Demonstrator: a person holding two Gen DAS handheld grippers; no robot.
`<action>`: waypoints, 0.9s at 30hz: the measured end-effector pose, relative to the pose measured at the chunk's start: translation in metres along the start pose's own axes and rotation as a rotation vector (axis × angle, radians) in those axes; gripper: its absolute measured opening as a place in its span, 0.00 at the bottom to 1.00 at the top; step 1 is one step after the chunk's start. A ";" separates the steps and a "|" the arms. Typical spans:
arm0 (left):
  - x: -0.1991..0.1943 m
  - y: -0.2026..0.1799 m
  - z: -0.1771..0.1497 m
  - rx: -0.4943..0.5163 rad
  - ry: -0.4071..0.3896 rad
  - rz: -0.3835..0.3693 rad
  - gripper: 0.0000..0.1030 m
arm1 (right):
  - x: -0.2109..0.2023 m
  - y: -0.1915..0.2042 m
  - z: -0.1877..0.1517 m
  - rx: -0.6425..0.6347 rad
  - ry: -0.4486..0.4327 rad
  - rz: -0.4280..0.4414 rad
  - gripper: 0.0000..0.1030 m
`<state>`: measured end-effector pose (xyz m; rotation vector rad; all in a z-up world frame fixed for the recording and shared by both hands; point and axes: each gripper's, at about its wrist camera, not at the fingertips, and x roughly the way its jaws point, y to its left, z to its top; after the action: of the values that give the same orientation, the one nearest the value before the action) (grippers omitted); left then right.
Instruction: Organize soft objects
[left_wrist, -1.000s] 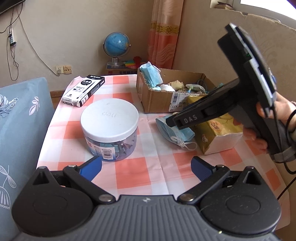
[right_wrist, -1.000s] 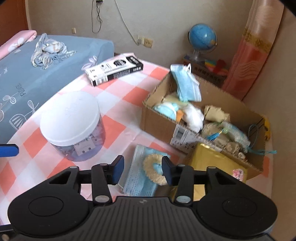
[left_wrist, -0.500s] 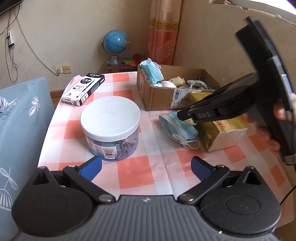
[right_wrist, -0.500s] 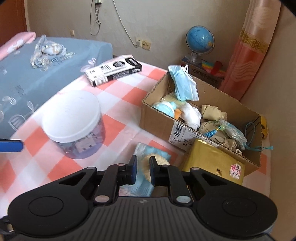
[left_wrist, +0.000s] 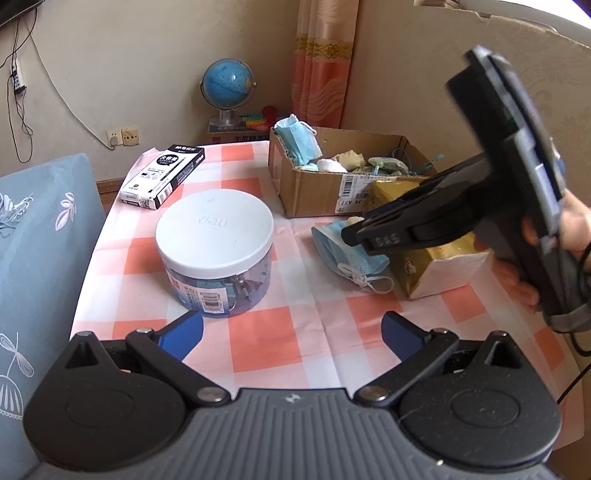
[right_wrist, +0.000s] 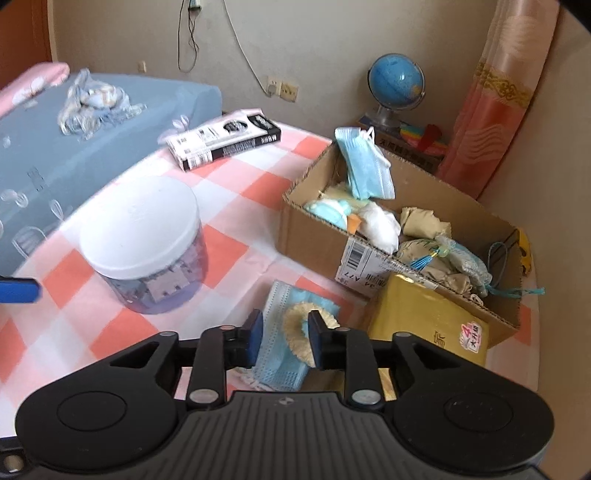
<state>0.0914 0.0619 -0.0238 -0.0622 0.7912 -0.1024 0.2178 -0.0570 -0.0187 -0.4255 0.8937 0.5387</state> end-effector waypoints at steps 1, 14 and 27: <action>0.001 0.001 0.000 -0.002 0.002 0.001 0.99 | 0.005 0.001 -0.001 -0.003 0.008 -0.017 0.31; 0.006 0.009 -0.001 -0.021 0.011 -0.009 0.99 | 0.013 0.011 -0.004 -0.049 0.010 -0.076 0.17; -0.005 0.011 -0.003 -0.013 -0.009 0.004 0.99 | -0.036 0.020 -0.006 -0.034 -0.065 -0.025 0.16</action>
<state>0.0864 0.0735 -0.0229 -0.0735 0.7835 -0.0926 0.1831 -0.0539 0.0049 -0.4468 0.8166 0.5427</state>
